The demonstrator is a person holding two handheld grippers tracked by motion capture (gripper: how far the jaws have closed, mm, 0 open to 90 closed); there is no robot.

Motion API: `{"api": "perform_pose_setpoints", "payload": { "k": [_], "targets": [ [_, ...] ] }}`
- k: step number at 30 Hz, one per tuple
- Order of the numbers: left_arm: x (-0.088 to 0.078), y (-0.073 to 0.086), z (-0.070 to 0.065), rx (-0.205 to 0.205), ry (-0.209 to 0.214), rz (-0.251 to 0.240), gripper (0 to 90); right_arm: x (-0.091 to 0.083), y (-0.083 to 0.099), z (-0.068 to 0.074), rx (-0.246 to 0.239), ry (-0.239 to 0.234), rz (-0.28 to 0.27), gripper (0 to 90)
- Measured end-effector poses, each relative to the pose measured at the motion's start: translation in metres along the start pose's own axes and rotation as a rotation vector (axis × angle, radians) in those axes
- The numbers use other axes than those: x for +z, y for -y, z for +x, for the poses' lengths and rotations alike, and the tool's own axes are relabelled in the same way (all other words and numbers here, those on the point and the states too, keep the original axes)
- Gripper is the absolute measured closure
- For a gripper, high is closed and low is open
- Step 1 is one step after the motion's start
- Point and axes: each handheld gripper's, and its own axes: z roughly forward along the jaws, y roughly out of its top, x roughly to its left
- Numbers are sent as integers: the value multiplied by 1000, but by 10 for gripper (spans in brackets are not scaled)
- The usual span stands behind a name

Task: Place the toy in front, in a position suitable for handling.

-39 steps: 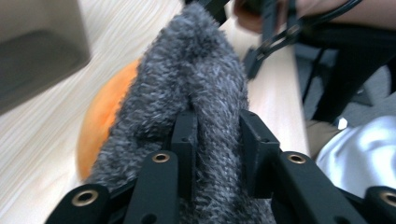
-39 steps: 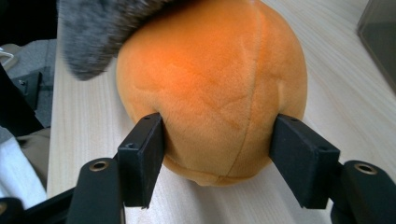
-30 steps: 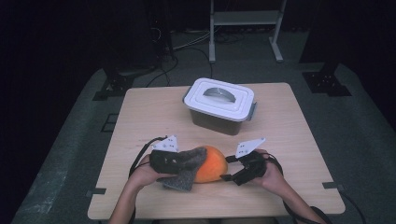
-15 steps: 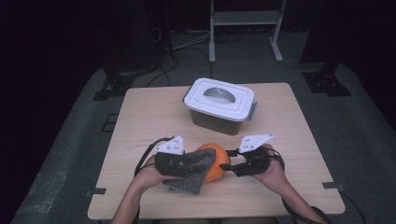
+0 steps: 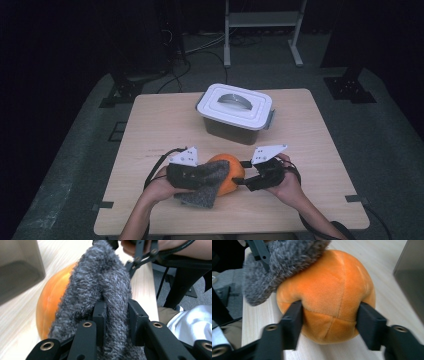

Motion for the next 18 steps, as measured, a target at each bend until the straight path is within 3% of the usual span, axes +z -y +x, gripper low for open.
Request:
{"api": "perform_pose_setpoints", "payload": {
  "k": [4, 5, 7, 11, 16, 18],
  "targets": [
    [2, -13, -11, 39, 44, -42, 711, 2, -6, 11, -38, -3, -6, 488],
    [4, -14, -13, 47, 42, -30, 711, 3, -7, 15, -53, -1, -6, 489],
    [6, -15, -14, 54, 20, -3, 714, 4, -8, 20, -79, 6, 1, 496],
    [-3, -9, -6, 24, -12, -18, 719, 3, -5, 16, -65, -10, -3, 512],
    [-18, 1, 7, -14, -101, -13, 717, 1, -2, 15, -78, -23, 7, 512],
    [-19, 3, 8, -19, -109, -11, 716, 1, -1, 16, -79, -23, 8, 511]
  ]
}}
